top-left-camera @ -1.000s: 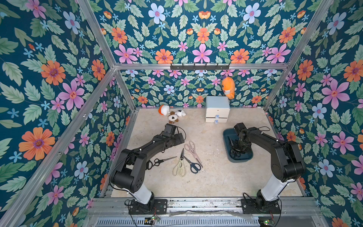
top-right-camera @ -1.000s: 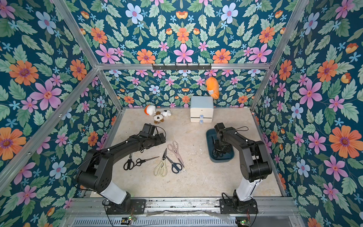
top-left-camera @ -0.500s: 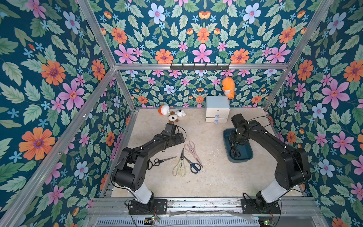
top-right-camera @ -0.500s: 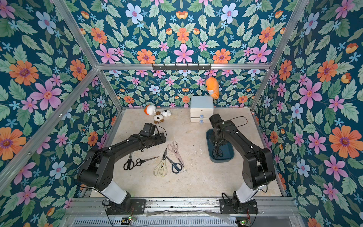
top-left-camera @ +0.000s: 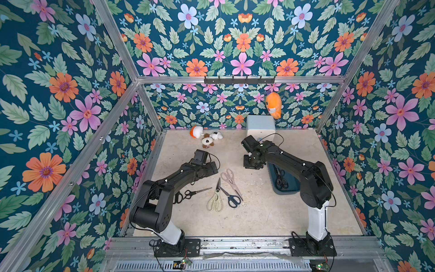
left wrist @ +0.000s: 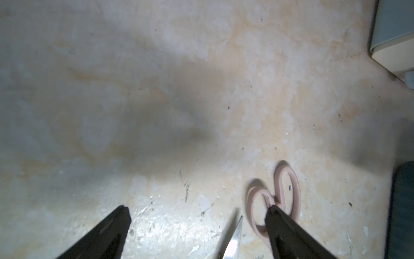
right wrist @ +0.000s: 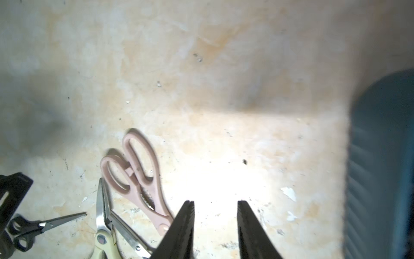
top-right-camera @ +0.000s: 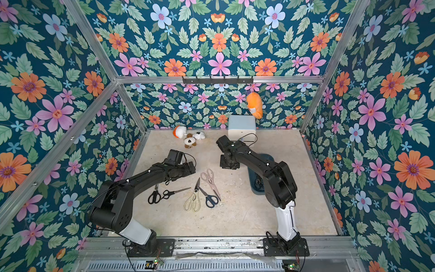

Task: Put the scissors into the storage box
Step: Place the scissors in the storage box.

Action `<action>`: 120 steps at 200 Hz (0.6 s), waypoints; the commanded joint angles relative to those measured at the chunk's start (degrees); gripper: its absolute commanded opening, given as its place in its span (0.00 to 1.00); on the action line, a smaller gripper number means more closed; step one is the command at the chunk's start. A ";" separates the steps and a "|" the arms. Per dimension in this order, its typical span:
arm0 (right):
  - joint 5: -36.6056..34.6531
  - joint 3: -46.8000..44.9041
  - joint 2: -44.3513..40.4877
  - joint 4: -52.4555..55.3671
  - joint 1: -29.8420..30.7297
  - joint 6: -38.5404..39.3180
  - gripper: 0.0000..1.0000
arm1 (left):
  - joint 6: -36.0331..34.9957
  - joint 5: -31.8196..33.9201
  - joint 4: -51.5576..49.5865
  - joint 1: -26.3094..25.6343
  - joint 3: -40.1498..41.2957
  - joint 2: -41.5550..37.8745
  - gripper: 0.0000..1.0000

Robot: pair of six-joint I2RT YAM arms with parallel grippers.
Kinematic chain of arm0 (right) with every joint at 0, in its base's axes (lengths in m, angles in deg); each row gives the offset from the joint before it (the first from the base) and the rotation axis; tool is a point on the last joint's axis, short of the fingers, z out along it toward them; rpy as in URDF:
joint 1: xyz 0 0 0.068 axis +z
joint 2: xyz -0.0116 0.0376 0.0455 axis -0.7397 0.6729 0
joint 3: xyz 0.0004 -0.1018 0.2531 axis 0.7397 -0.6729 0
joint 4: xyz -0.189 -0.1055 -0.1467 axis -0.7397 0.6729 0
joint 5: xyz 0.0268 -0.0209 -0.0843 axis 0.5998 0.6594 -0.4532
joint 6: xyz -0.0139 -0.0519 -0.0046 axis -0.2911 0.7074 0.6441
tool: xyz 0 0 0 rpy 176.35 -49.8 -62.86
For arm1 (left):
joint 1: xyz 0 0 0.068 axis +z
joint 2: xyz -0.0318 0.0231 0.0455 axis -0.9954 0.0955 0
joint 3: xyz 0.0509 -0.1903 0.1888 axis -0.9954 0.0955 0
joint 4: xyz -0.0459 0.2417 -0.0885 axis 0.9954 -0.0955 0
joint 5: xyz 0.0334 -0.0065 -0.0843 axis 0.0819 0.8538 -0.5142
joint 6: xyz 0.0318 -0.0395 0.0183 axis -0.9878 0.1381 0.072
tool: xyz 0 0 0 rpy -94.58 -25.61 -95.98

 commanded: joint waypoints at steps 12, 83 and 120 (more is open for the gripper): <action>1.43 6.69 6.25 2.16 2.08 3.55 0.35 | -0.42 0.28 -2.34 2.19 2.38 -3.18 0.99; 3.24 17.03 15.58 4.80 3.49 6.48 0.35 | -0.88 1.56 -4.29 4.81 6.45 -9.06 0.99; 3.42 20.08 18.32 6.30 4.30 7.64 0.34 | -0.80 1.92 -4.61 5.27 6.90 -9.87 0.99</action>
